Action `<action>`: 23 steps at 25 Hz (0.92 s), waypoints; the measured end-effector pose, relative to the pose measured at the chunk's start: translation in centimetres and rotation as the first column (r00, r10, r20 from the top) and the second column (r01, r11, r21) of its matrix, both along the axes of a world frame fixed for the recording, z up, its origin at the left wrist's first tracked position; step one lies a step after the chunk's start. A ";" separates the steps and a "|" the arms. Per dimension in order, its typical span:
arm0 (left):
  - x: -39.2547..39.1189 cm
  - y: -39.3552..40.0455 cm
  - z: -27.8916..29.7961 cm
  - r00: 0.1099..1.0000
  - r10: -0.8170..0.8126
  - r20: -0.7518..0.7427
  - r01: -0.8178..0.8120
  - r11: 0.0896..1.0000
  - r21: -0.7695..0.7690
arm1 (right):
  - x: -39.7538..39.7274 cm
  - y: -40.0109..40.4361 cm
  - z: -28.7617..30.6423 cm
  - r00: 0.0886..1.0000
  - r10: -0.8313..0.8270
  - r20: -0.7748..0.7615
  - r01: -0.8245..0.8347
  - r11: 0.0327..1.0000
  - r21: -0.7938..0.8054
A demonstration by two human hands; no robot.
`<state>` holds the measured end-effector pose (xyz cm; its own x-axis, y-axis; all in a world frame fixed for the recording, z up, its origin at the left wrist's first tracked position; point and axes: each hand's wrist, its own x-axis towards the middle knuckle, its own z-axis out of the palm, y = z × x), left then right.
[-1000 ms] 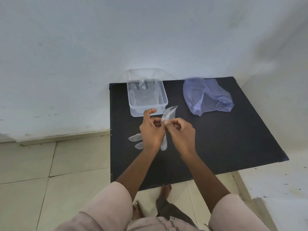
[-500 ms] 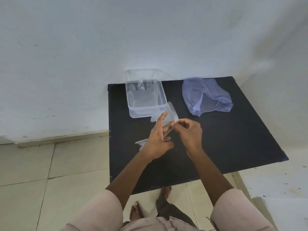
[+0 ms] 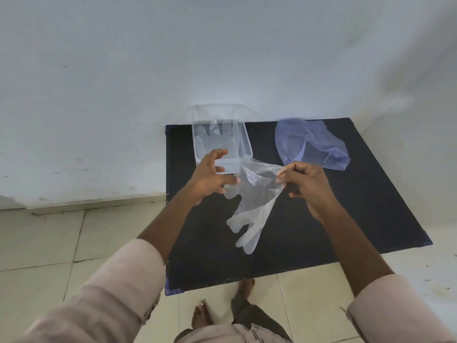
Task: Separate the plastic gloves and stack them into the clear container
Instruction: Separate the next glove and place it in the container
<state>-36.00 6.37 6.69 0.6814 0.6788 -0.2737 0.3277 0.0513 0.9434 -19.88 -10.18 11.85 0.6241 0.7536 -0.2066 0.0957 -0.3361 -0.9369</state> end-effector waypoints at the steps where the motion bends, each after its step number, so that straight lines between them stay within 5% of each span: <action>1: 0.3 0.4 0.1 0.995 -0.104 -0.006 0.103 0.993 -0.057 | 0.3 -0.1 0.6 0.998 0.054 -0.011 -0.054 0.998 0.010; 7: 1.4 1.5 1.3 0.927 -0.298 0.227 0.355 0.892 -0.280 | 1.2 -0.1 2.5 0.982 0.186 0.016 -0.184 0.977 -0.104; 14: 2.0 2.2 2.1 0.977 -0.154 0.150 0.185 0.957 -0.223 | 2.1 1.9 1.6 0.977 0.065 0.203 -0.018 0.974 -0.225; 19: 3.7 3.7 2.6 0.992 -0.001 0.129 0.029 0.977 -0.213 | 3.5 5.2 0.7 0.986 -0.160 -0.057 0.156 0.985 -0.066; 23: 6.1 6.8 3.1 0.987 0.111 0.113 -0.069 0.945 -0.320 | 5.6 9.7 -0.1 0.949 -0.188 -0.253 0.190 0.982 -0.017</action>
<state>-29.93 13.15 9.77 0.6646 0.6326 -0.3977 0.1863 0.3751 0.9081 -14.24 -0.46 11.80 0.6837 0.6287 -0.3706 -0.2086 -0.3183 -0.9248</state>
